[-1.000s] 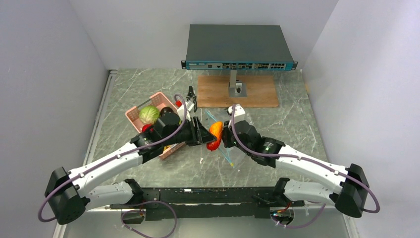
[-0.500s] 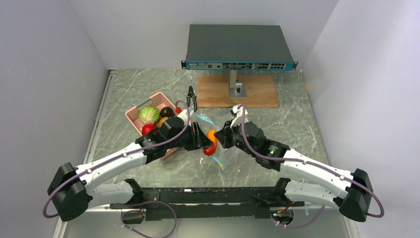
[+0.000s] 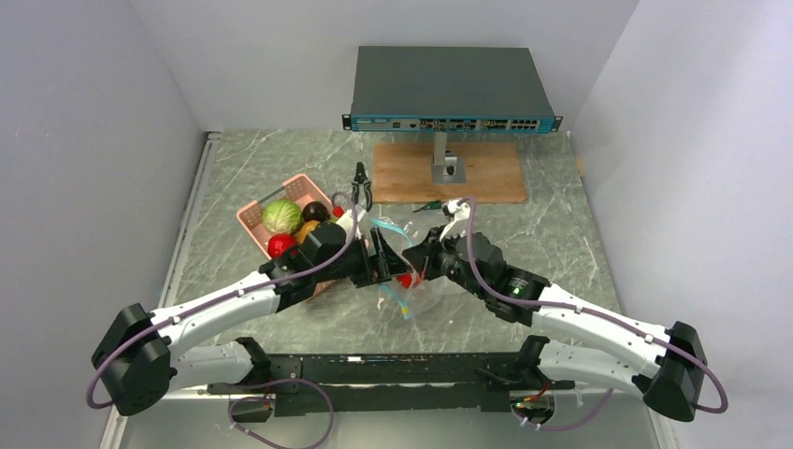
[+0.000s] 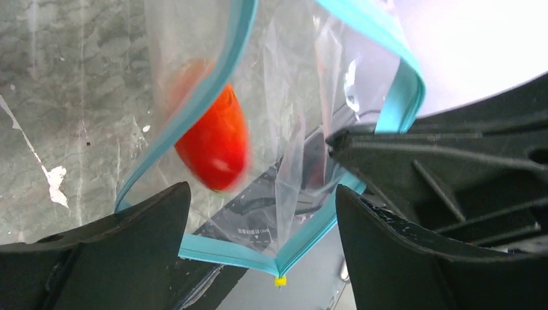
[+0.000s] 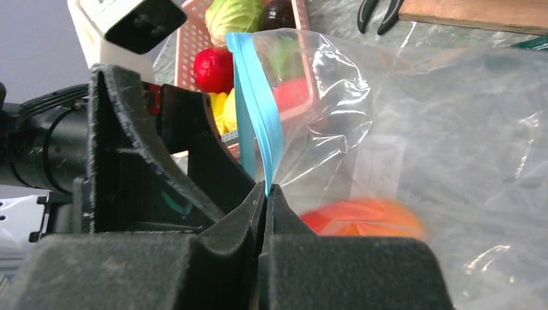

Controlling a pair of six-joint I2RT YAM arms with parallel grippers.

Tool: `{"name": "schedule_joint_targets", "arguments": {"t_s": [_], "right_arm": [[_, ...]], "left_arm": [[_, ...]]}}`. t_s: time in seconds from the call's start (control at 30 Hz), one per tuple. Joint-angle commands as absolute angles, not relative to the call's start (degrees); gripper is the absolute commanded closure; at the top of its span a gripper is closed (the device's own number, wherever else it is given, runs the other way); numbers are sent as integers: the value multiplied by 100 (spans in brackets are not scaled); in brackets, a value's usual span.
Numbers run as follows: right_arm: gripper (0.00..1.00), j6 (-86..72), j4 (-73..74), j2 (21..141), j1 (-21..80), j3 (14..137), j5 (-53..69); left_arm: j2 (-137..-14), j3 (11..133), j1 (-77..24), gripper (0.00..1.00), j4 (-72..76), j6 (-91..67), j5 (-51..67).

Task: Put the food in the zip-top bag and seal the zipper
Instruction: Place the fake fruit in the zipper food storage bag, then pick up the fake fruit from the bin.

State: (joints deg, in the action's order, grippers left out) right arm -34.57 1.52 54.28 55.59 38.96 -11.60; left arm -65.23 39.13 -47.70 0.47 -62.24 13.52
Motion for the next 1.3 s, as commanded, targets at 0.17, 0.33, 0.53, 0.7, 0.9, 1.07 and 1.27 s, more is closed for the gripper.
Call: {"name": "schedule_joint_targets", "arguments": {"t_s": [0.17, 0.33, 0.53, 0.7, 0.9, 1.07, 1.27], "right_arm": [[100, -3628, -91, 5158, 5580, 3719, -1699], [100, -3615, -27, 5066, 5580, 3666, -1894], [100, -3543, 203, 5031, 5580, 3691, -2053], [100, -3555, 237, 5049, 5581, 3666, -2027], [100, -3568, 328, 5035, 5581, 3687, -1963], [100, -3501, 497, 4979, 5578, 3797, -2006], [100, -3463, 598, 4983, 5578, 3881, -1965]], "left_arm": [[-5074, 3837, -4765, 4, -571, -5529, 988], [-4516, 4323, -4765, 3, -2468, -4837, -193], [-4538, 4741, -4685, 3, -4433, -4690, -1950], [-5068, 4963, -4659, 5, -5284, -4577, -2953], [-5921, 5369, -4496, 4, -5296, -4254, -3285], [-6356, 5777, -4191, 2, -5063, -4241, -2979], [-6236, 5066, -2388, 0, -3515, -4246, -208]]}}
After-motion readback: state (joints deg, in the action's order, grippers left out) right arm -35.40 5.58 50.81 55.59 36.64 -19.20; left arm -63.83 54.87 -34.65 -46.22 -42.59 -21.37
